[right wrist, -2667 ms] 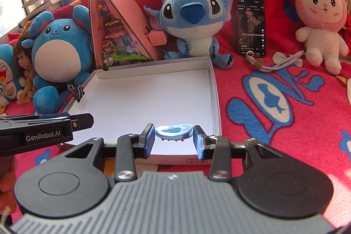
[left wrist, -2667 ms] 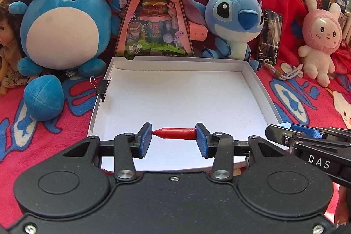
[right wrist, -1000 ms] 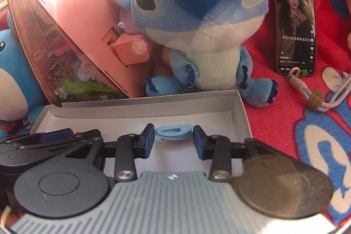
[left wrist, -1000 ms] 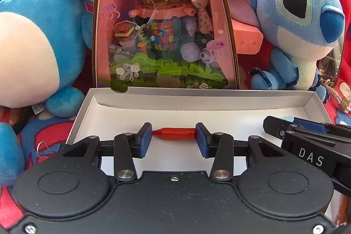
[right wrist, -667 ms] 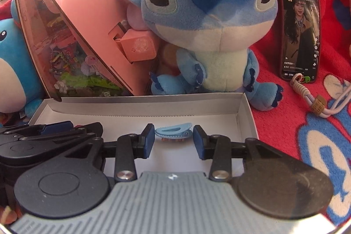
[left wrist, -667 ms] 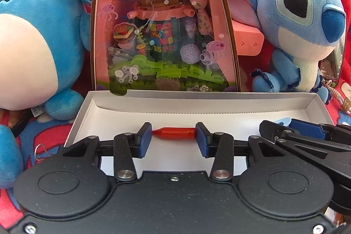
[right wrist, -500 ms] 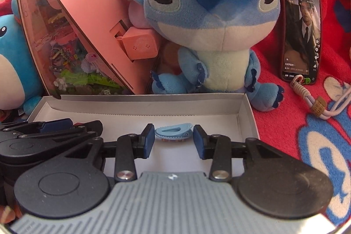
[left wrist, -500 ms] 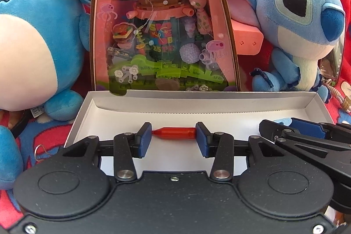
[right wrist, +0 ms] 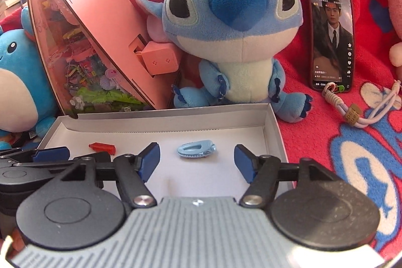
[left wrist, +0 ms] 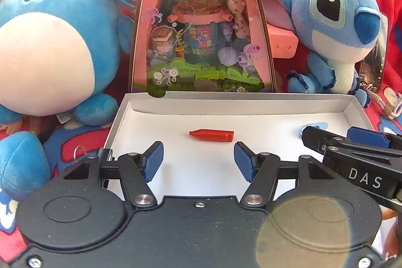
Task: Organize rigid objects
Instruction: 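Open the left tool to drop the crayon while the right tool releases the clip, then withdraw both tools from the box back toward the remaining items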
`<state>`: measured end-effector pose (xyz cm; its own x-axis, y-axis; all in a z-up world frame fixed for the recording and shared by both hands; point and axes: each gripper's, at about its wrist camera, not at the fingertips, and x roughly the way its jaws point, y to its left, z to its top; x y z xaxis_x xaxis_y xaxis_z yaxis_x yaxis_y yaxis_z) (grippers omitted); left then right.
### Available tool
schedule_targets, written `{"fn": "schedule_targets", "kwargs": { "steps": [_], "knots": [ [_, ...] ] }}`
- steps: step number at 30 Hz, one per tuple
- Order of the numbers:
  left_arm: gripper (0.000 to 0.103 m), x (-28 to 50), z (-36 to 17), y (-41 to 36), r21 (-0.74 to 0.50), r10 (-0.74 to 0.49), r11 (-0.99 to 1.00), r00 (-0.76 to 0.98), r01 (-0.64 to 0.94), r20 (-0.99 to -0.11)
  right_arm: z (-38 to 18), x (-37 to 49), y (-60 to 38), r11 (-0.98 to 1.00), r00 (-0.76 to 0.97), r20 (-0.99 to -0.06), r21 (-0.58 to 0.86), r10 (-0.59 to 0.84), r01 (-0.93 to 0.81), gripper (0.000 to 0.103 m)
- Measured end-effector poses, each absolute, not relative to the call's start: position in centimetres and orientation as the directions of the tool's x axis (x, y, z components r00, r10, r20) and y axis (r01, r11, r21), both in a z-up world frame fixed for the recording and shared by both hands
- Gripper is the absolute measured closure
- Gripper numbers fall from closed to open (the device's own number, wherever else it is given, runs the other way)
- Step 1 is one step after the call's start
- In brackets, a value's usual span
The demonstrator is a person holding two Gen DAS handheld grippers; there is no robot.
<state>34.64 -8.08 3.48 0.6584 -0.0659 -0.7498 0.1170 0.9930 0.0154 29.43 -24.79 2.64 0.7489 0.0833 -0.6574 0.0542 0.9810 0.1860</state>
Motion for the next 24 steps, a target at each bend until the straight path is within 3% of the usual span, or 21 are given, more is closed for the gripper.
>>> {"fn": "schedule_targets", "kwargs": {
  "steps": [16, 24],
  "knots": [
    [0.025, 25.6, 7.7, -6.2, 0.023, -0.133, 0.982, 0.768, 0.189, -0.627, 6.1, 22.4, -24.7, 0.978, 0.817, -0.562, 0.209, 0.127, -0.008, 0.015],
    [0.024, 20.7, 9.4, -5.8, 0.002, -0.167, 0.979, 0.807, 0.204, -0.567, 7.7, 17.8, -24.9, 0.983, 0.856, -0.500, 0.177, 0.131, -0.047, 0.008]
  ]
}}
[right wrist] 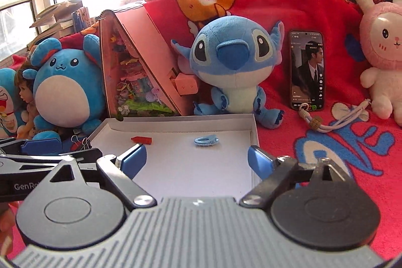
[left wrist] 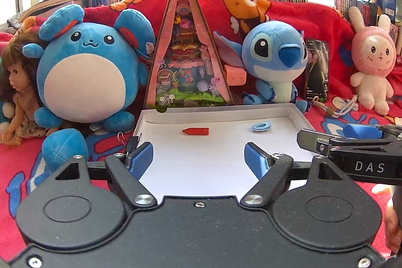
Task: Organize rigid objects
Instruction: 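Withdraw both tools from the box back toward the remaining items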
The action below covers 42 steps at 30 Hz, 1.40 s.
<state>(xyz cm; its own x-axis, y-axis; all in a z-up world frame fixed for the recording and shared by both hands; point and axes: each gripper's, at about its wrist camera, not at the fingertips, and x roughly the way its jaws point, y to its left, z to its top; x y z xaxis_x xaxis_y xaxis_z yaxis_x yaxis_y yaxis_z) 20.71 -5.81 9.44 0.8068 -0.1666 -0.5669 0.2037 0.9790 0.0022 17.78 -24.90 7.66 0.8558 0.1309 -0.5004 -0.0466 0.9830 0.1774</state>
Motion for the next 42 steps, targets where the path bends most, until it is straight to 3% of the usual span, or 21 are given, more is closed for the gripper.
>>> {"fn": "schedule_targets", "kwargs": {
  "steps": [25, 42],
  "knots": [
    [0.015, 6.9, 8.0, -4.0, -0.009, -0.212, 0.971, 0.844, 0.239, -0.492, 6.5, 6.0, -24.7, 0.986, 0.882, -0.449, 0.141, 0.142, -0.087, 0.001],
    [0.015, 3.8, 3.7, -2.7, 0.057, -0.162, 0.973, 0.837, 0.224, -0.522, 3.2, 1.7, -23.1, 0.994, 0.881, -0.462, 0.064, 0.104, -0.084, 0.000]
  ]
}}
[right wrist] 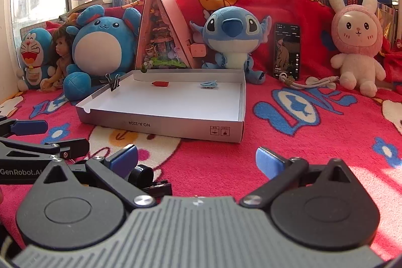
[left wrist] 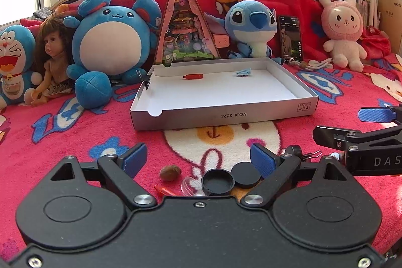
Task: Organize rigid objects
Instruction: 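Withdraw both tools from the box back toward the remaining items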
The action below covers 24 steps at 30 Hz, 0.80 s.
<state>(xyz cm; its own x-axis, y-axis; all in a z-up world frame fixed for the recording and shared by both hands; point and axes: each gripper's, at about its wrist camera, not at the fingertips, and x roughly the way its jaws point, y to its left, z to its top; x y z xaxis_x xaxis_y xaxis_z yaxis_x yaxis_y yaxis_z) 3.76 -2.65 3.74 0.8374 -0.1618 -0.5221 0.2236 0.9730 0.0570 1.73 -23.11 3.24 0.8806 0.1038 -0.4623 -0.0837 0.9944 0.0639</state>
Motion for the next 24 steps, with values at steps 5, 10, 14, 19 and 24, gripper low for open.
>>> {"fn": "schedule_targets", "kwargs": {
  "steps": [5, 10, 14, 19, 24],
  "knots": [
    [0.015, 3.3, 2.7, -2.3, 0.047, -0.163, 0.974, 0.826, 0.223, -0.540, 2.4, 1.0, -22.5, 0.996, 0.882, -0.463, 0.033, 0.091, -0.086, 0.000],
    [0.015, 2.9, 1.9, -2.0, 0.042, -0.163, 0.974, 0.813, 0.223, -0.559, 1.7, 0.5, -22.0, 0.996, 0.877, -0.473, 0.009, 0.083, -0.090, 0.000],
    [0.015, 2.5, 1.6, -2.0, 0.057, -0.156, 0.972, 0.809, 0.228, -0.566, 1.4, 0.2, -22.1, 0.996, 0.875, -0.477, 0.018, 0.088, -0.090, 0.000],
    [0.016, 2.3, 1.5, -1.9, 0.055, -0.157, 0.972, 0.805, 0.229, -0.572, 1.3, -0.1, -22.2, 0.996, 0.876, -0.476, 0.018, 0.085, -0.087, 0.000],
    [0.025, 2.4, 1.4, -1.7, 0.033, -0.169, 0.972, 0.791, 0.232, -0.589, 1.2, -0.3, -22.2, 0.996, 0.875, -0.476, 0.007, 0.084, -0.092, 0.000]
  ]
}}
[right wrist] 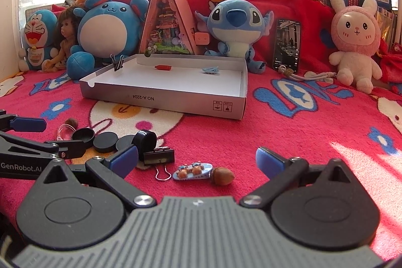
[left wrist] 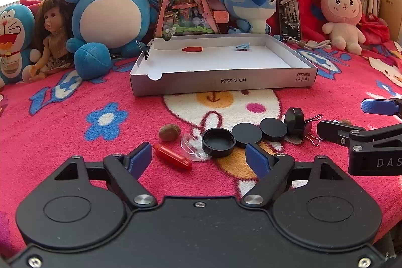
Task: Organize rigid objects
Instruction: 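Withdraw both tools from the box back toward the remaining items, then grasp the second red crayon with the left tool while the right tool grasps the brown nut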
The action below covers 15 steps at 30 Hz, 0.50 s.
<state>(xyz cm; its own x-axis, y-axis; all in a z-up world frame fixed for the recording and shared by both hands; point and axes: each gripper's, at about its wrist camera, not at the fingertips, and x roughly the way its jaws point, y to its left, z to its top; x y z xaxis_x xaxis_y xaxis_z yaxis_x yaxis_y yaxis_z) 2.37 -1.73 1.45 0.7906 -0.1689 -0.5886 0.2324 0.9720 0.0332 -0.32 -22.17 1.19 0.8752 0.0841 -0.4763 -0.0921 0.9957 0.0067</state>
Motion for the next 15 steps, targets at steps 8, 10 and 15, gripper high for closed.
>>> {"fn": "schedule_targets", "kwargs": {
  "steps": [8, 10, 15],
  "knots": [
    [0.039, 2.32, 1.35, -1.62, 0.021, -0.173, 0.972, 0.780, 0.232, -0.602, 0.77, -0.67, -22.19, 0.996, 0.873, -0.481, -0.002, 0.078, -0.090, 0.000],
    [0.043, 2.24, 1.41, -1.54, 0.016, -0.175, 0.973, 0.779, 0.231, -0.602, 0.70, -0.75, -22.32, 0.996, 0.873, -0.483, -0.002, 0.074, -0.085, 0.000],
    [0.053, 1.84, 1.71, -1.31, 0.030, -0.167, 0.973, 0.788, 0.229, -0.592, 0.74, -1.10, -22.65, 0.997, 0.877, -0.477, -0.004, 0.063, -0.074, 0.001]
  ]
}}
